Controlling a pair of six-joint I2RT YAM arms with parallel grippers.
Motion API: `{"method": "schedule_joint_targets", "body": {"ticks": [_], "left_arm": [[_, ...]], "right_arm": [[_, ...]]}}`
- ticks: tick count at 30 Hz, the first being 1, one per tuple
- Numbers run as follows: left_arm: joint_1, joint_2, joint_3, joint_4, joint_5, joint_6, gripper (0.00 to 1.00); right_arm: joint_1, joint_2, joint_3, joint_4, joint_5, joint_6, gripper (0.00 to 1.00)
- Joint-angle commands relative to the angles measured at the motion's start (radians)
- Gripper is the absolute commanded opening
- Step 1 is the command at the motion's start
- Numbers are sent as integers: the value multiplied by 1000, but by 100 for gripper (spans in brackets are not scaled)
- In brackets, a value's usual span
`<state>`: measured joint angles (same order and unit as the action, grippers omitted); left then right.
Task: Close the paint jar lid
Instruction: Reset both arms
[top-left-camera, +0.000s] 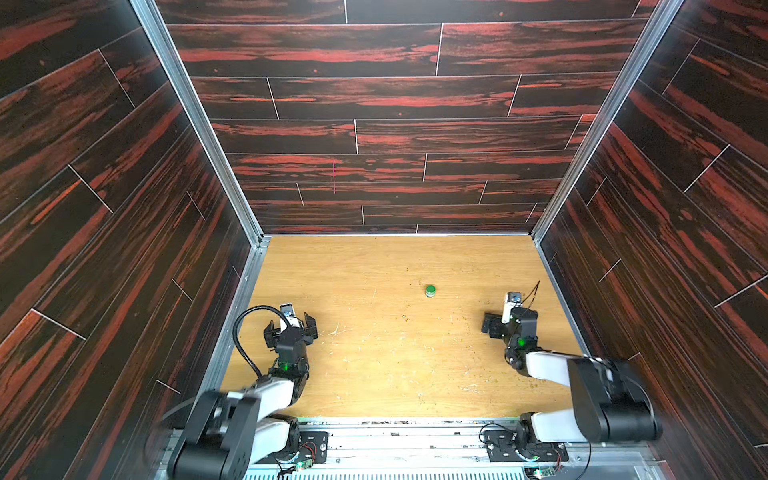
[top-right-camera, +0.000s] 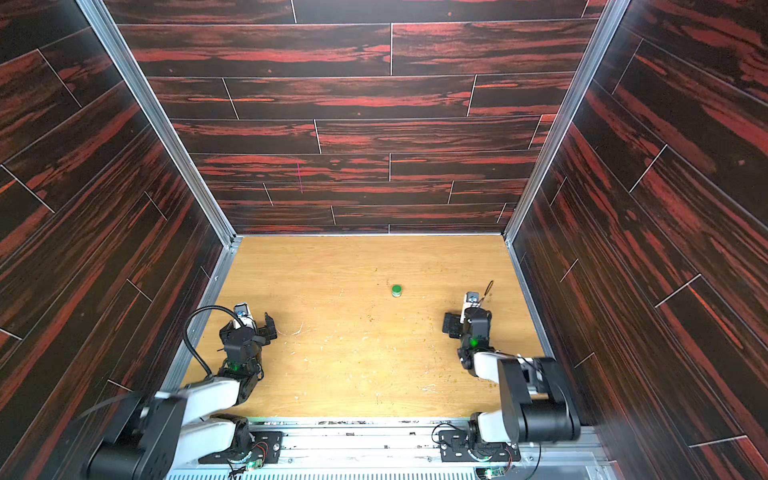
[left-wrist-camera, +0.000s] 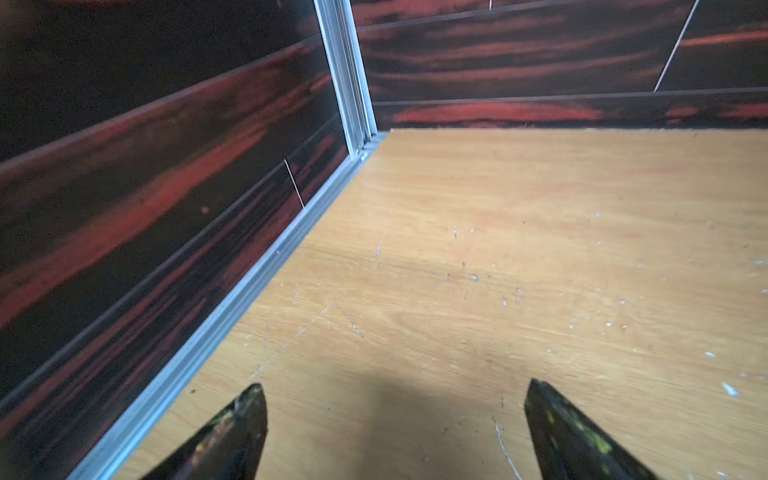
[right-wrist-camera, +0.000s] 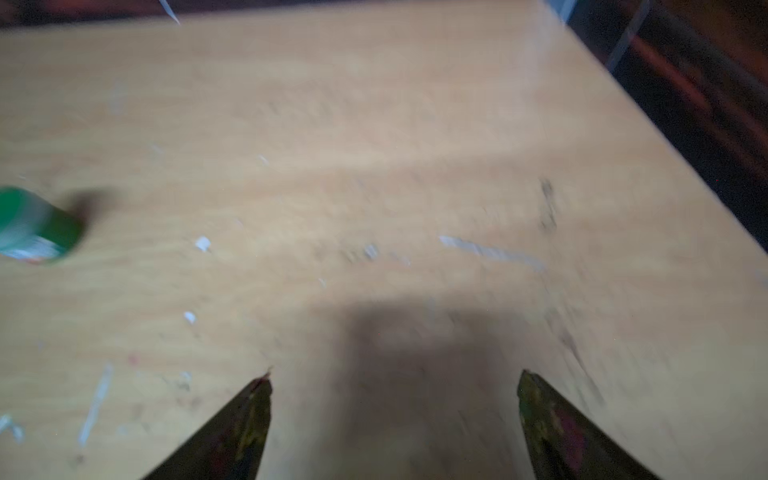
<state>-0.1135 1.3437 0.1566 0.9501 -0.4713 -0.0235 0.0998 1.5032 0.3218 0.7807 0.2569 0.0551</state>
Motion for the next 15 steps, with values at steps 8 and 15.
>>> {"method": "schedule_joint_targets", "body": {"ticks": [8, 15], "left_arm": [[153, 245, 218, 63, 176, -114, 100], [155, 198, 247, -91, 201, -117, 100]], "right_arm": [[-110, 83, 71, 161, -71, 35, 98], [-87, 91, 76, 163, -38, 17, 98]]}}
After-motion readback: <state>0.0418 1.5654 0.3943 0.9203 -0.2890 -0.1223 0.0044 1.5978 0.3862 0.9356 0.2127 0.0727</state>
